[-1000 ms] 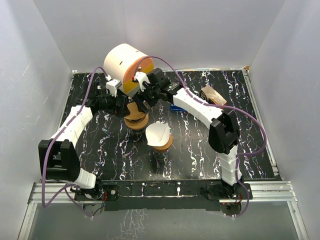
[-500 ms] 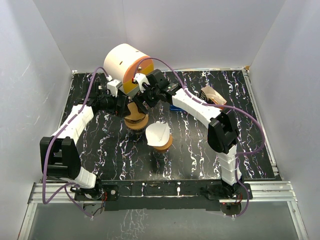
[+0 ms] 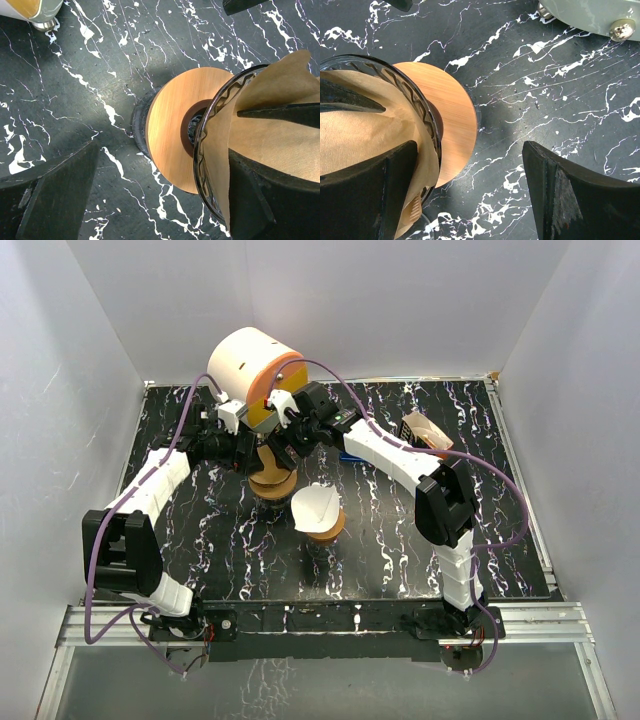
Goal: Place the coffee filter in the dripper
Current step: Adjust the coffee filter in the coffee dripper.
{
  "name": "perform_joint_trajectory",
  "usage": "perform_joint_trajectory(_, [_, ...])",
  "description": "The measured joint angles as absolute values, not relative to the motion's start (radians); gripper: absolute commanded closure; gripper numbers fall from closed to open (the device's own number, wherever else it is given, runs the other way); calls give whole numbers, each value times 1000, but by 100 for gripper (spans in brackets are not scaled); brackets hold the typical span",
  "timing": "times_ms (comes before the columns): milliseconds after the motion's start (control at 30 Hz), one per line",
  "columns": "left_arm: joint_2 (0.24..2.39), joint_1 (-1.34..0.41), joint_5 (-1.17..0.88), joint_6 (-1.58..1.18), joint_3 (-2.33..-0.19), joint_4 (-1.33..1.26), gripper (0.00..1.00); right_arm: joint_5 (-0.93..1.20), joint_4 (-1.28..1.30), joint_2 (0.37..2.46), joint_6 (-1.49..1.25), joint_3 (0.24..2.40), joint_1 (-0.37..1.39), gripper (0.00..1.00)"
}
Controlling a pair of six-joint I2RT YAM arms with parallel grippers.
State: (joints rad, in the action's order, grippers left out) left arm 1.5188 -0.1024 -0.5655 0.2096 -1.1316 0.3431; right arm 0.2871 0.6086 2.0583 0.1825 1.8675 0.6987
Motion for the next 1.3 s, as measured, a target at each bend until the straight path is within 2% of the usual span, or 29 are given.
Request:
perform_joint_trajectory(700, [1519, -107, -597, 200, -1131, 343, 1, 347, 617, 2058, 181, 1868, 692, 15])
perform_joint_trajectory(1300, [1518, -107, -621, 206, -1137, 355, 1, 370, 628, 2058, 176, 1868, 683, 14])
